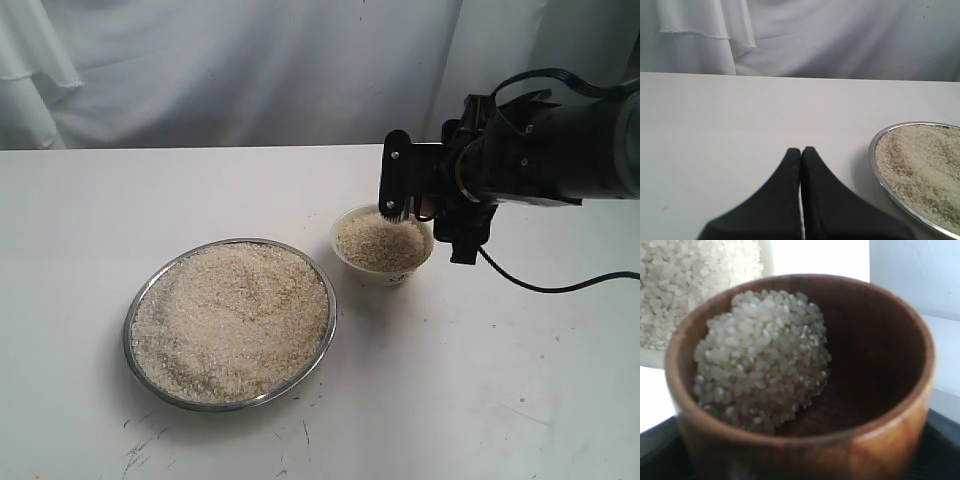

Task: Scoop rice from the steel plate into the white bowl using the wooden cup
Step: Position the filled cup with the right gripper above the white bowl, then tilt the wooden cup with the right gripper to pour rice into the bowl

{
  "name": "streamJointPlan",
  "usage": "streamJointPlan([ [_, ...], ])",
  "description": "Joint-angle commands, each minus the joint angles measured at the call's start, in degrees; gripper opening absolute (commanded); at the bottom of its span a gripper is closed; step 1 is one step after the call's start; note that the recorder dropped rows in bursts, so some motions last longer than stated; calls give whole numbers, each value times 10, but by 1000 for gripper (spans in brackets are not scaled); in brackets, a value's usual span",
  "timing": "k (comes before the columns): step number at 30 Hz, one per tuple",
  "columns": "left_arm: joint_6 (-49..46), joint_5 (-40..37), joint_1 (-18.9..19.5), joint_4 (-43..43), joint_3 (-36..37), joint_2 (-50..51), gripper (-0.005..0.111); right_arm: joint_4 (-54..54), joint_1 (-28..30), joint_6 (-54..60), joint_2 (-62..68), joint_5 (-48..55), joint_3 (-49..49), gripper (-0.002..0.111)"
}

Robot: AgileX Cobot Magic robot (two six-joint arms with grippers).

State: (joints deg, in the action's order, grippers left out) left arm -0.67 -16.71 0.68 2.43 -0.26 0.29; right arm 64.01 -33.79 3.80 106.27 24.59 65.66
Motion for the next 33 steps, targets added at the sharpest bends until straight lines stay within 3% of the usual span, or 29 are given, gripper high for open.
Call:
streamJointPlan([
  [1,2,4,-1,0,3,-3,0,23,-5,-4,14,-5,-1,0],
  [33,2,4,-1,0,3,-3,0,181,-62,-49,84,142,49,0],
])
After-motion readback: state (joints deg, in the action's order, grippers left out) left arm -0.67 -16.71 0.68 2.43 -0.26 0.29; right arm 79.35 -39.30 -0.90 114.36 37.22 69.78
